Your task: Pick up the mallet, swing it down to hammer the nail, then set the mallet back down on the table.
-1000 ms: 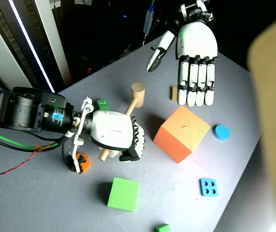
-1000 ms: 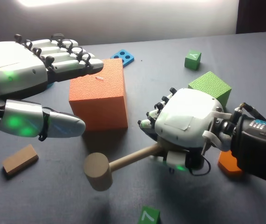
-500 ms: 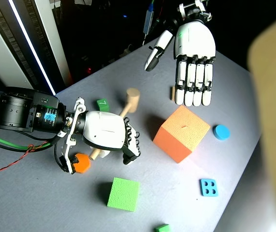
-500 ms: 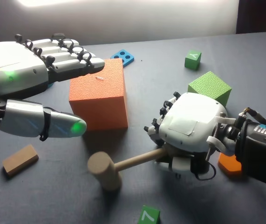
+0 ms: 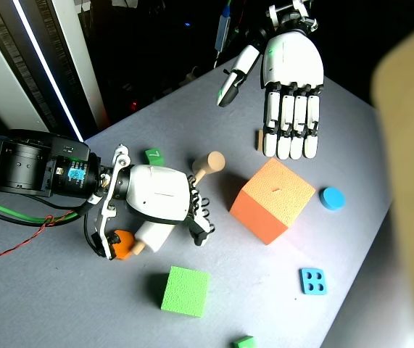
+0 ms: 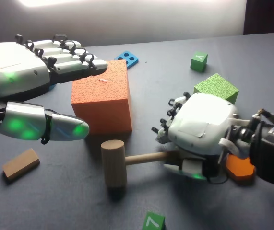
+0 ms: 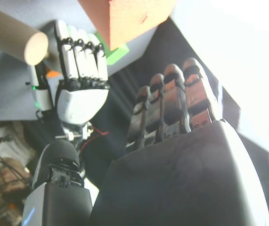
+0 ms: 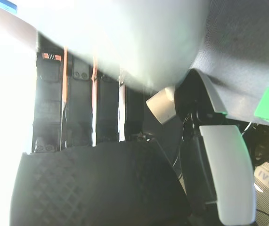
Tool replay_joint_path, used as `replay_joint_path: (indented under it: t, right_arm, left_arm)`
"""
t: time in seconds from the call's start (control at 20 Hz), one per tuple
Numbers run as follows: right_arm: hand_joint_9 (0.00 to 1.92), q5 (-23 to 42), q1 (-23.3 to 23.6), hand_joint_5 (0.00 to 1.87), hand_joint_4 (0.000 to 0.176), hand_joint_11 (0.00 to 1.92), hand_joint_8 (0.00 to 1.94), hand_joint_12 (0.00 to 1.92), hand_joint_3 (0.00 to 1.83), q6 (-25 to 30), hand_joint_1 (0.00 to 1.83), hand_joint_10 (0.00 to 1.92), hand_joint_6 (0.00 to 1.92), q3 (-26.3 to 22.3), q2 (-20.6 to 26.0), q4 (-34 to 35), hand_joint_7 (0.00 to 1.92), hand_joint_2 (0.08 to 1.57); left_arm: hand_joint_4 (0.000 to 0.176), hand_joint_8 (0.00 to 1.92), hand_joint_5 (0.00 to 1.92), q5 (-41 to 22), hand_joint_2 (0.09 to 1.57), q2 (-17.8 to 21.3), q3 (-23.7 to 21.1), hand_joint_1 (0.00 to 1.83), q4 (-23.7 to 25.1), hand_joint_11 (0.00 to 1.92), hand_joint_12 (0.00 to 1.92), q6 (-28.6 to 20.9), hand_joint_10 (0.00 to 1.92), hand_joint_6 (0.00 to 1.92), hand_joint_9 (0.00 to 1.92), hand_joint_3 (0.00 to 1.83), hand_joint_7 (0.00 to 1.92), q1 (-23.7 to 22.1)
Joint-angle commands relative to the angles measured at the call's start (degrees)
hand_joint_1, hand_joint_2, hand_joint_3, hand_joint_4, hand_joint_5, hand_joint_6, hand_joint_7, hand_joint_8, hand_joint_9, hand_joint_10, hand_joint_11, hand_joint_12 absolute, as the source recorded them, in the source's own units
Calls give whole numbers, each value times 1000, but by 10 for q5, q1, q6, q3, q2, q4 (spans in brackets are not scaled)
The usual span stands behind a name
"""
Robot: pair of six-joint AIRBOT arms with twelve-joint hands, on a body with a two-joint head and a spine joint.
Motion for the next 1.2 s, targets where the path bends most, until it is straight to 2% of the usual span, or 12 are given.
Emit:
replay_joint_path:
  t: [0.0, 0.15, 0.35, 0.4, 0.7, 0.75, 0.8, 0.9, 0.95, 1.05, 1.1, 1.15]
  right_arm:
    - [939, 56, 9, 808, 0, 615, 36, 714, 0, -3, 372, 40, 24, -11, 11, -12, 940, 1260]
    - [891, 69, 17, 774, 0, 674, 3, 460, 0, -3, 393, 4, 2, -51, 53, -12, 885, 1250]
    - [892, 72, 45, 735, 0, 704, 3, 413, 2, 5, 345, 4, 2, -117, 133, -12, 875, 1269]
    - [35, 71, 54, 28, 0, 27, 0, 16, 0, 7, 13, 0, 0, -133, 155, -7, 34, 1166]
    - [0, 29, 103, 0, 0, 0, 0, 0, 0, -18, 0, 0, 0, -219, 279, 56, 0, 1171]
    - [0, 20, 108, 0, 0, 0, 0, 0, 0, -18, 0, 0, 0, -233, 303, 69, 0, 1211]
    - [0, 13, 114, 0, 0, 0, 0, 0, 0, -18, 0, 0, 0, -243, 324, 72, 0, 1211]
    - [94, -9, 128, 83, 0, 0, 21, 0, 0, -18, 0, 25, 18, -254, 354, 83, 148, 1177]
    - [289, -41, 145, 483, 0, 24, 64, 960, 0, -24, 0, 405, 109, -254, 366, 89, 532, 1234]
    - [289, -43, 153, 483, 0, 24, 64, 960, 0, -34, 0, 405, 109, -254, 364, 89, 532, 1234]
    - [89, -43, 160, 504, 0, 4, 82, 1729, 0, -37, 0, 1115, 123, -254, 363, 89, 555, 1195]
    - [94, -43, 165, 411, 0, 924, 1337, 1883, 40, -37, 404, 1760, 1561, -254, 362, 89, 681, 1116]
  left_arm:
    - [0, 5, 45, -53, 1160, 7, 1, 0, -21, 17, 57, -2, 3, 4, 84, 0, 93, -8]
    - [0, 0, 42, -56, 1158, 7, 3, 0, -21, 6, 67, -2, 0, 1, 61, 0, 71, -9]
    - [0, 5, 26, -56, 1158, 8, 2, 0, -20, 0, 67, -2, 4, 0, 67, 0, 79, -11]
    - [0, 3, 57, -56, 1157, 8, 2, 0, -19, 0, 102, -2, 3, 3, 77, 0, 93, -11]
    - [0, 4, 73, -58, 1158, 8, 1, 0, -19, 0, 125, -2, 5, 0, 106, 1, 114, -12]
    - [0, 15, 209, -59, 1170, 8, 0, 0, -19, 0, 436, -2, 9, 10, 306, 0, 324, -12]
    - [0, 15, 209, -60, 1170, 8, 0, 0, -19, 0, 436, -2, 9, 10, 306, 0, 324, -12]
    - [0, 40, 478, -62, 1231, 8, -1, 0, -19, 0, 1100, -2, 77, 32, 563, 8, 608, -13]
    - [0, 229, 494, -61, 1265, 8, -5, 0, -19, 0, 1251, -2, 565, 143, 405, 0, 577, -16]
    - [0, 229, 494, -56, 1265, 8, -9, 0, -19, 0, 1251, -4, 565, 143, 405, 0, 577, -19]
    - [0, 1550, 246, -53, 1263, 8, -14, 87, -19, 150, 1787, -8, 1650, 1183, 107, 7, 179, -21]
    - [0, 1847, 156, -50, 1243, 8, -20, 116, -19, 233, 1894, -11, 1867, 1644, 158, 3, 114, -23]
